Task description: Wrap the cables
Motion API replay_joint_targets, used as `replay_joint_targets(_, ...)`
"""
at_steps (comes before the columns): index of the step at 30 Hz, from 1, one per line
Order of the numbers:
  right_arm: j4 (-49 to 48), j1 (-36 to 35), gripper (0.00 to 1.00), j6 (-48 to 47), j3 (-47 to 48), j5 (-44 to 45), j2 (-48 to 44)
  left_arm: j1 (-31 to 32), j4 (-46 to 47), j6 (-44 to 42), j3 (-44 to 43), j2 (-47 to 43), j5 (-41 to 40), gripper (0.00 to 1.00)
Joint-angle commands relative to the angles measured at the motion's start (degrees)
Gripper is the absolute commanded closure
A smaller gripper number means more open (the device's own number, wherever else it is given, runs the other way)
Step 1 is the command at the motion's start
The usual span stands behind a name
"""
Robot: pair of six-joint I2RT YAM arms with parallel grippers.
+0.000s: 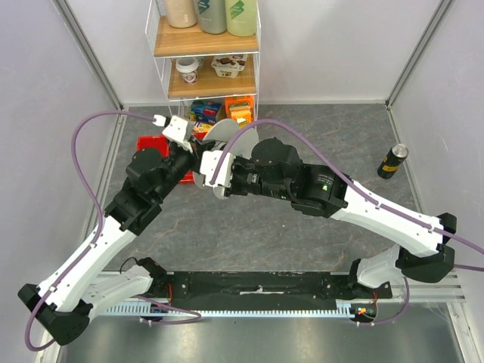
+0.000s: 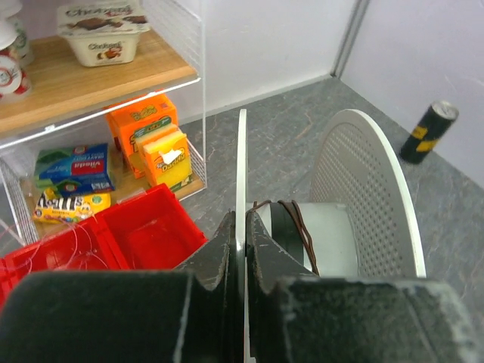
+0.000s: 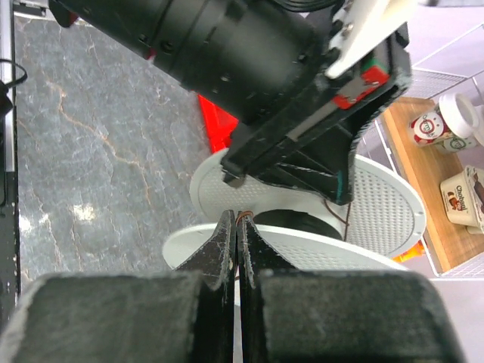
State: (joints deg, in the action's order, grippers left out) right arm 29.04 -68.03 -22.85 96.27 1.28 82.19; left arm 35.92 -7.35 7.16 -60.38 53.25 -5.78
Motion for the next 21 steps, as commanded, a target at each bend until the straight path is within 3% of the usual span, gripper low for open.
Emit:
replay_joint_targets(1, -3.38, -0.09, 1.00, -3.24, 3.31, -2.16, -4.58, 0.38, 5.33, -13.38, 4.82, -3.68, 7.34, 0.98)
replay_joint_targets(10, -0.74, 1.41, 1.00, -12.55, 1.12, -0.14, -8.36, 0.38, 2.96, -26.57, 10.80, -9.74, 18.43, 0.98)
replay_joint_targets(15, -0.30, 1.50, 1.00, -17.93, -1.09, 0.56, -10.38, 0.55, -0.46, -39.31, 13.62, -12.82, 29.15, 0.98)
replay_joint_targets(18, 1.72, 1.50, 1.00, -15.13, 1.11, 0.13, -9.86, 0.73, -2.22, -39.77, 12.05, -11.34, 26.19, 0.98)
replay_joint_targets(21, 1.29, 1.50, 1.00, -6.10, 1.29, -0.05, -10.03, 0.64, 1.44, -35.66, 12.56, -10.89, 20.22, 0.98)
